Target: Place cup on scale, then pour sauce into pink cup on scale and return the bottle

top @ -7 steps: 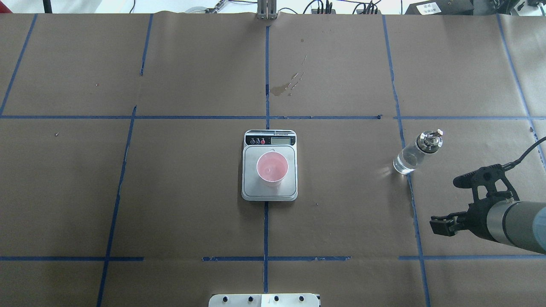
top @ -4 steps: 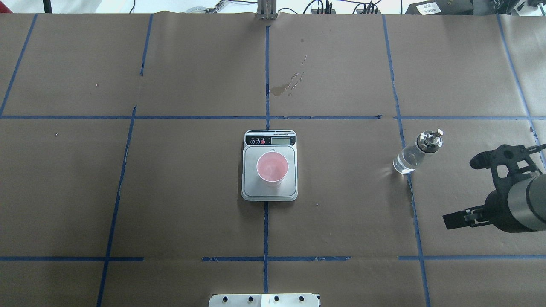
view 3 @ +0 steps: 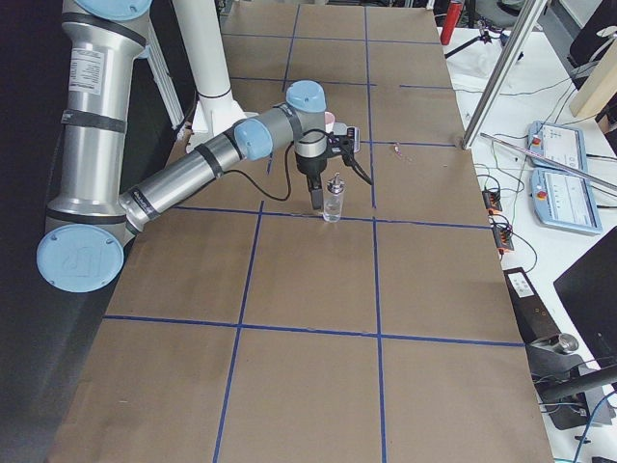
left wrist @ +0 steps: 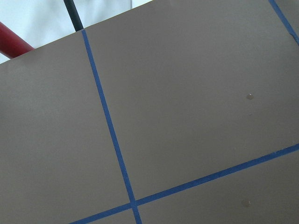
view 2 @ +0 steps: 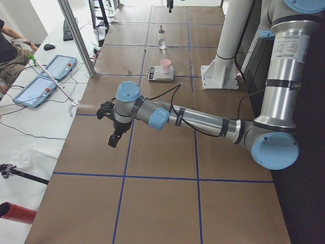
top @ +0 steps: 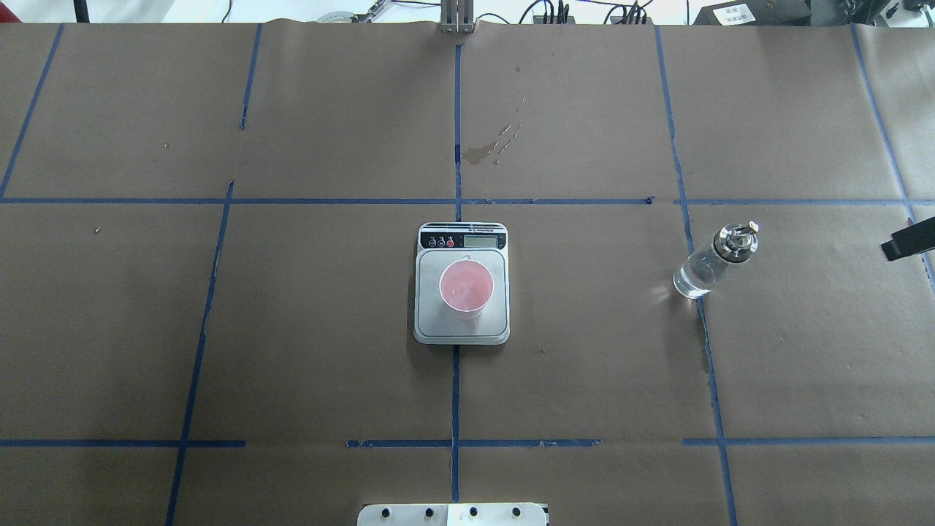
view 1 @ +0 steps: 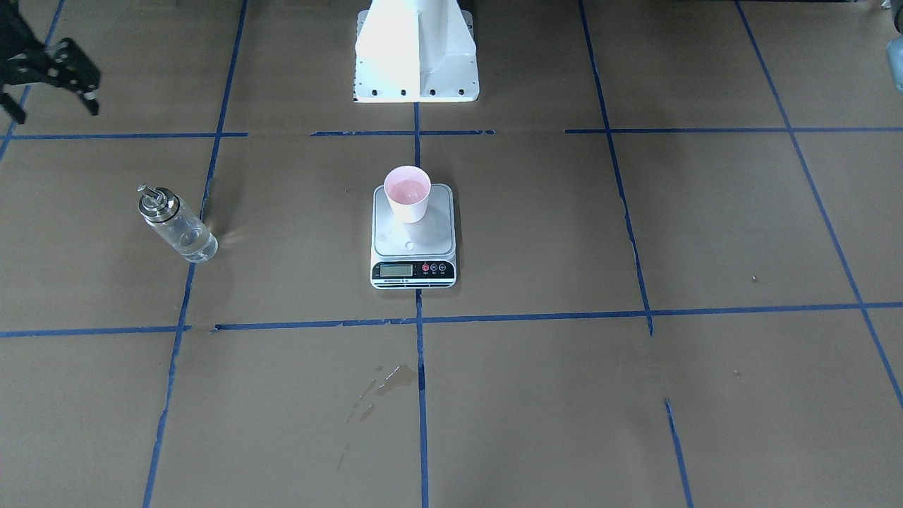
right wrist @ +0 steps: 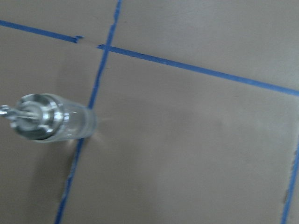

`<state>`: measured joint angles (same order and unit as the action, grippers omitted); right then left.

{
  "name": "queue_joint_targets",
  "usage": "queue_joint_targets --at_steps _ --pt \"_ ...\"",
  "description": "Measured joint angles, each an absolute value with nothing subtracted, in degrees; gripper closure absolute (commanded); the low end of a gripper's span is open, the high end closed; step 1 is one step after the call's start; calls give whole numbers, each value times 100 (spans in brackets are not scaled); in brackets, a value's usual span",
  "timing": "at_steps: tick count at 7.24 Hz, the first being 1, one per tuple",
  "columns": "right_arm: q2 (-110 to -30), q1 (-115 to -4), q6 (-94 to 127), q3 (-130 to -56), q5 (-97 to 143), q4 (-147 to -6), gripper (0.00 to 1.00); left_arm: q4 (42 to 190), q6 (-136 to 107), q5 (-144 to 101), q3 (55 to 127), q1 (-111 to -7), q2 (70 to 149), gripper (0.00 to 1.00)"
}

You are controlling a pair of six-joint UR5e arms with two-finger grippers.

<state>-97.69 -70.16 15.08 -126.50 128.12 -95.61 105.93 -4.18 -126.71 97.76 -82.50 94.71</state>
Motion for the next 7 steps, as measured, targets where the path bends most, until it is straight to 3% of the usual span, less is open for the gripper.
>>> queue_joint_targets --at_steps 3,7 --pt "-9768 -8465 -997 -11020 13422 -9525 0 10618 -373 -12949 9750 -8409 9205 0" --pt "-9559 -8740 -1099 -10381 13399 -9495 0 10883 162 -12917 9353 -9021 8539 0"
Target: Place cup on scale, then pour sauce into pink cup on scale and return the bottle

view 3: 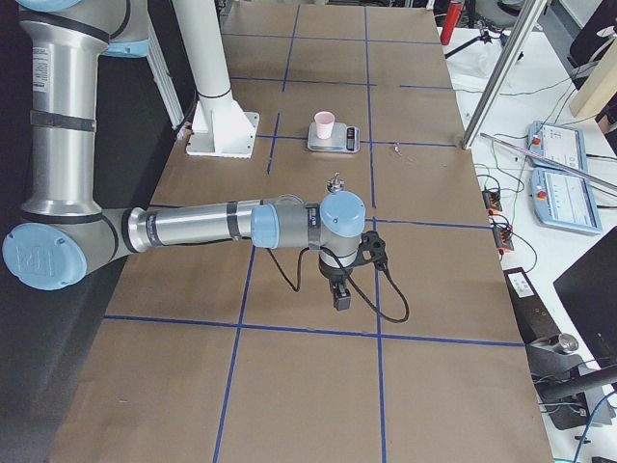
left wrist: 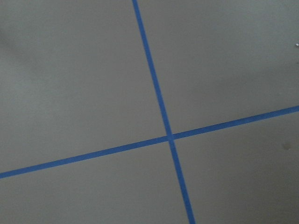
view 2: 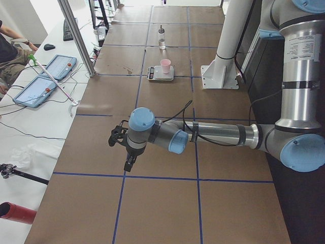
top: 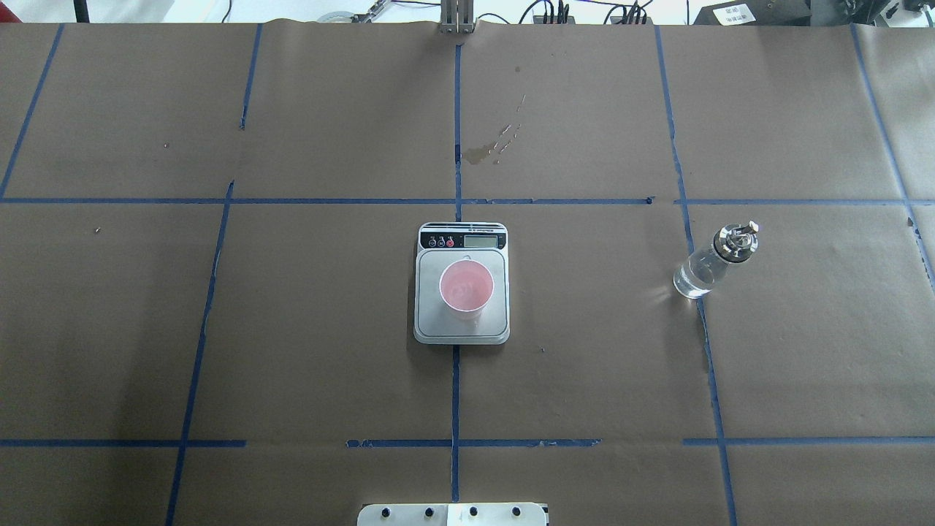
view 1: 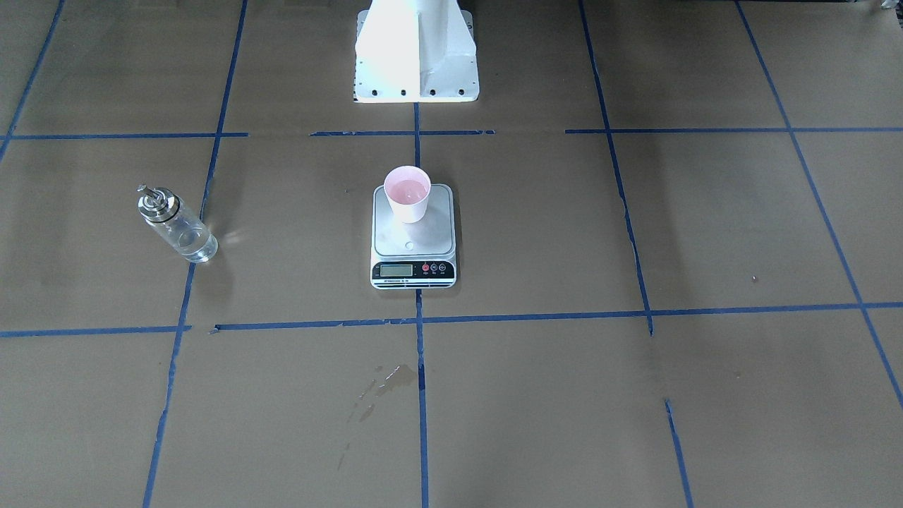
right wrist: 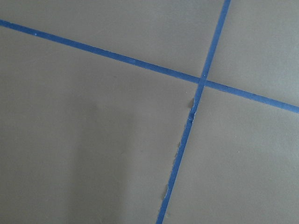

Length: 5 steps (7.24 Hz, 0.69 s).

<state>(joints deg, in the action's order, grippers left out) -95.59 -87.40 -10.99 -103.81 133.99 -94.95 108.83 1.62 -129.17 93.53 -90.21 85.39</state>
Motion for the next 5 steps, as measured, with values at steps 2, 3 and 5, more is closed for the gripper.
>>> queue_joint_targets --at_steps 2,3,5 --pt "-9550 -8745 -820 -10305 13388 -9506 0 10646 747 -12842 9164 -9110 8596 0" --pt "-9578 -8748 -793 -10270 13437 -9507 0 10595 844 -12853 9163 -9129 8619 0" --pt "-9643 -8747 -786 -10244 13471 -9507 0 10814 895 -12877 9166 -9136 8632 0"
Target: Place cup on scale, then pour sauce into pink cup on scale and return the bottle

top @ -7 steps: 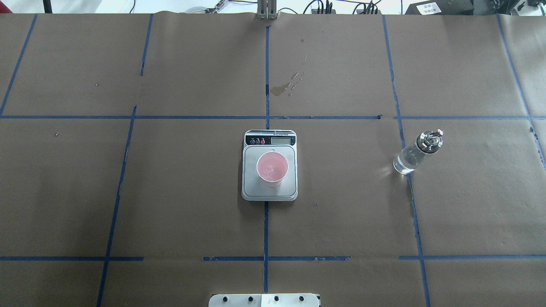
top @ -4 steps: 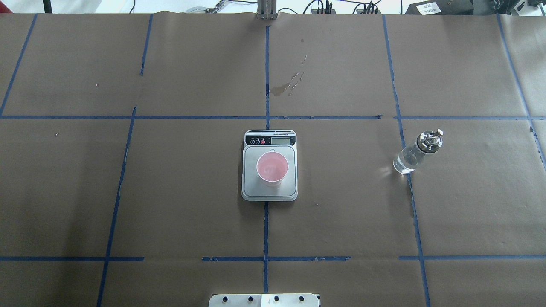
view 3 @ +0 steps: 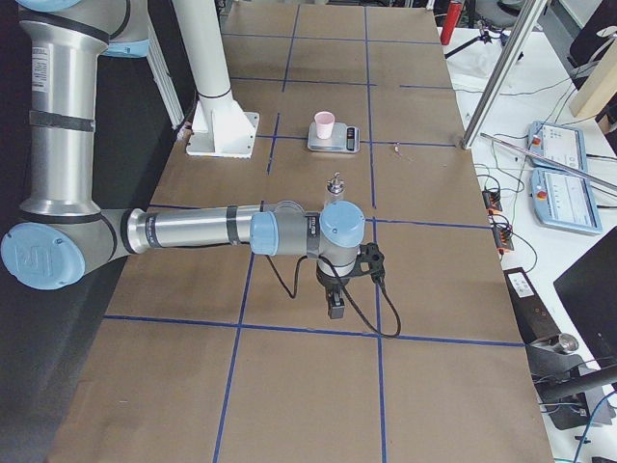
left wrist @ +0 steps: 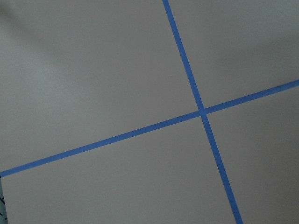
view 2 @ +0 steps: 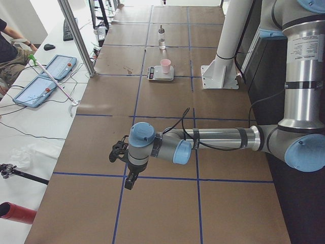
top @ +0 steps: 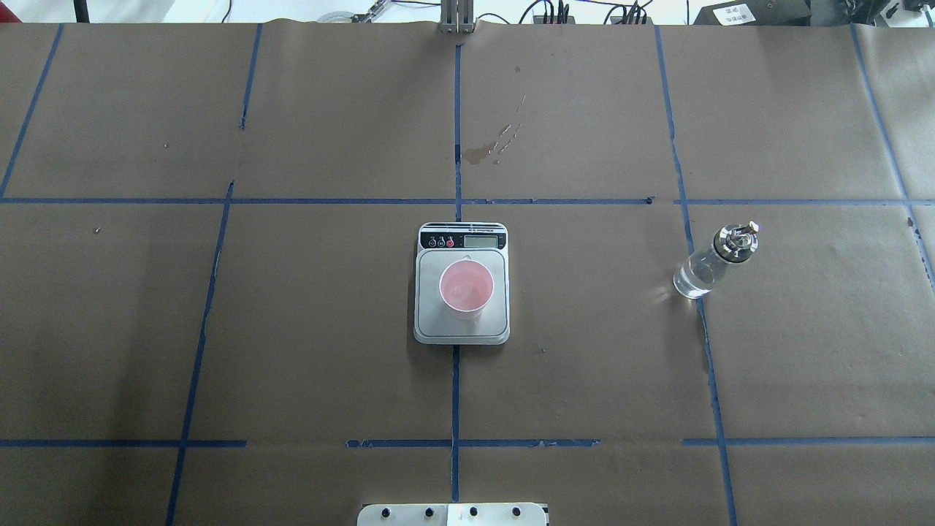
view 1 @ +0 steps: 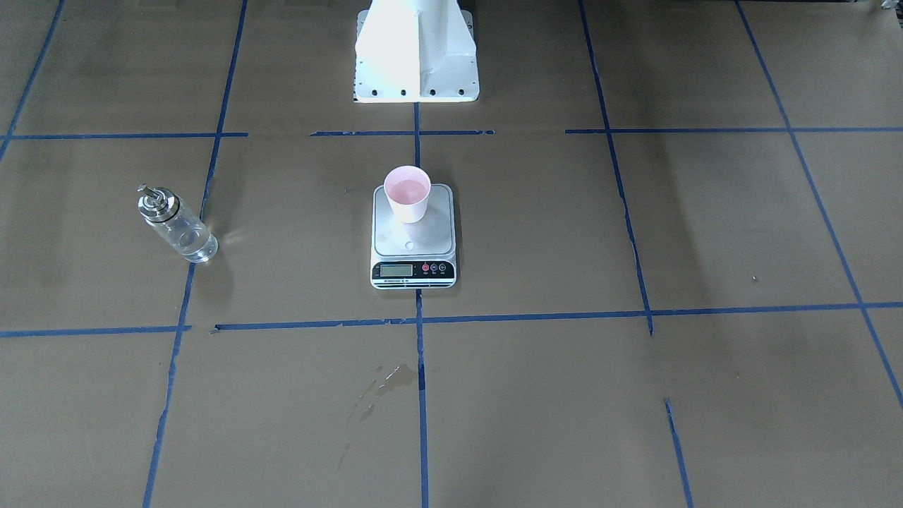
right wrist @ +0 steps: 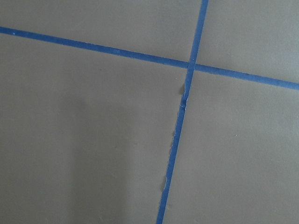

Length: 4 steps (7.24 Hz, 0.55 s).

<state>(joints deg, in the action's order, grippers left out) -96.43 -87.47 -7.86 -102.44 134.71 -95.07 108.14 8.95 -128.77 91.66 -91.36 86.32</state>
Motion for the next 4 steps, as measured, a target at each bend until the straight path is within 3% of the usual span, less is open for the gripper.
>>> queue_joint_targets --at_steps 4 --pt "-9641 -8772 -785 -9855 13537 -9476 0 10924 859 -12879 9214 -9139 8621 0"
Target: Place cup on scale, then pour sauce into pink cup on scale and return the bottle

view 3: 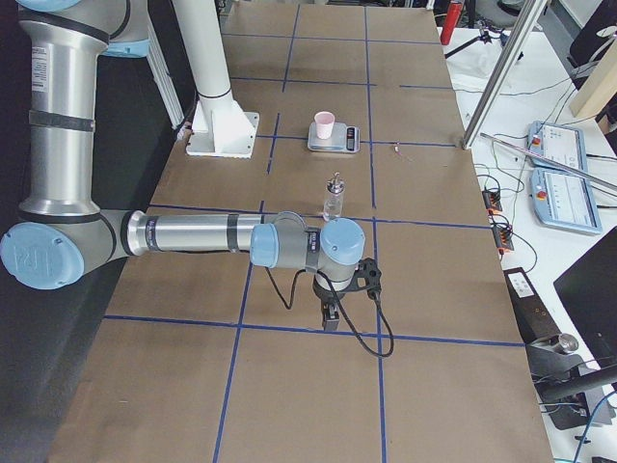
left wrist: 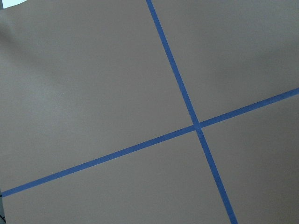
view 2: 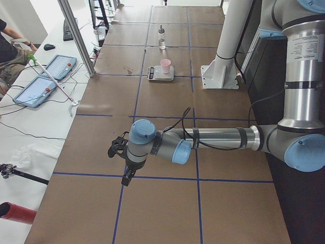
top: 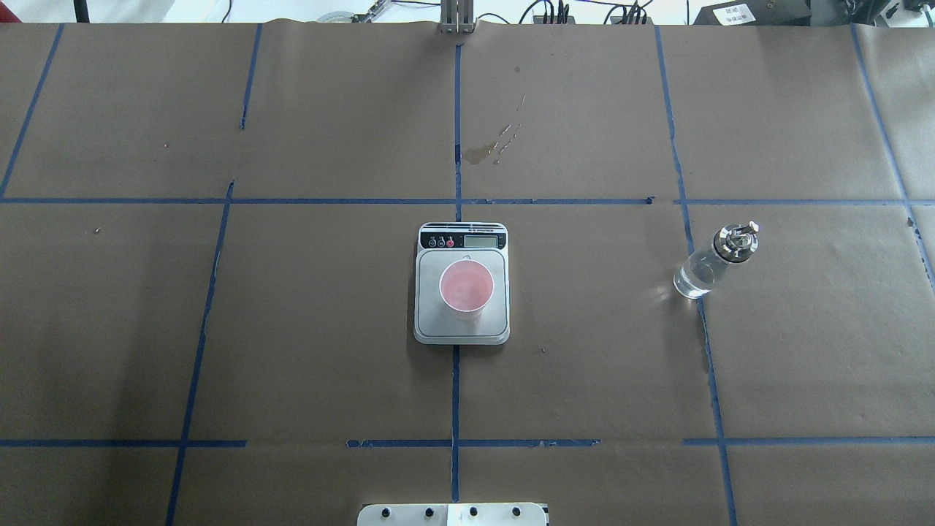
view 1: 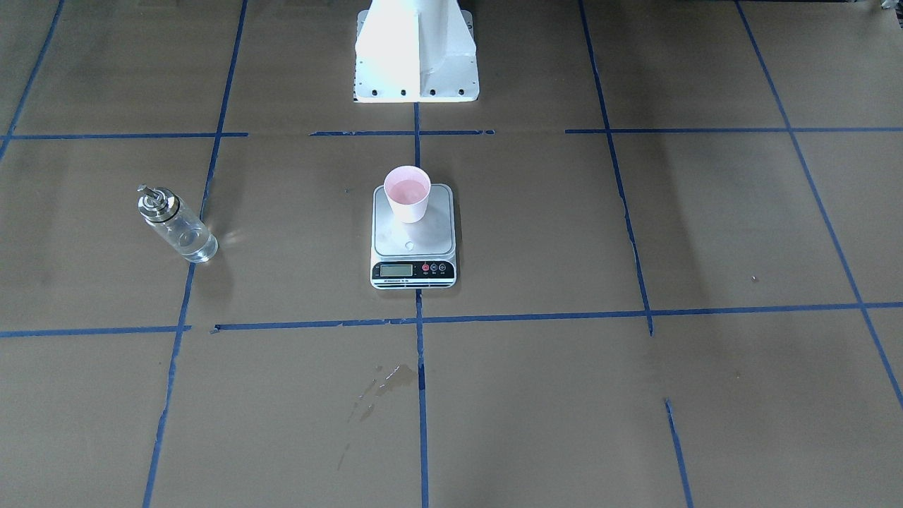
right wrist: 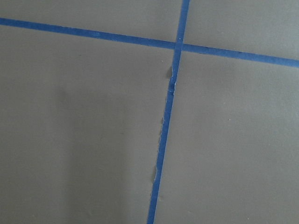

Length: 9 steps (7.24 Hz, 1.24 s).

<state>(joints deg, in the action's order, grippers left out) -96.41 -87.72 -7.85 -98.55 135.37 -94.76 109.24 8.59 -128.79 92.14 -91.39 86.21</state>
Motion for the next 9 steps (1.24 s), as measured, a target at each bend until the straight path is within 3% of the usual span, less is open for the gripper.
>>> queue_joint_targets --at_steps 5,9 --pt "-9512 -9024 -674 -9845 13718 -9374 0 10807 717 -12884 9231 -9136 8609 0" --pt "-9467 -9029 -562 -9858 13720 -9372 0 9759 708 -12912 9495 -9129 8613 0"
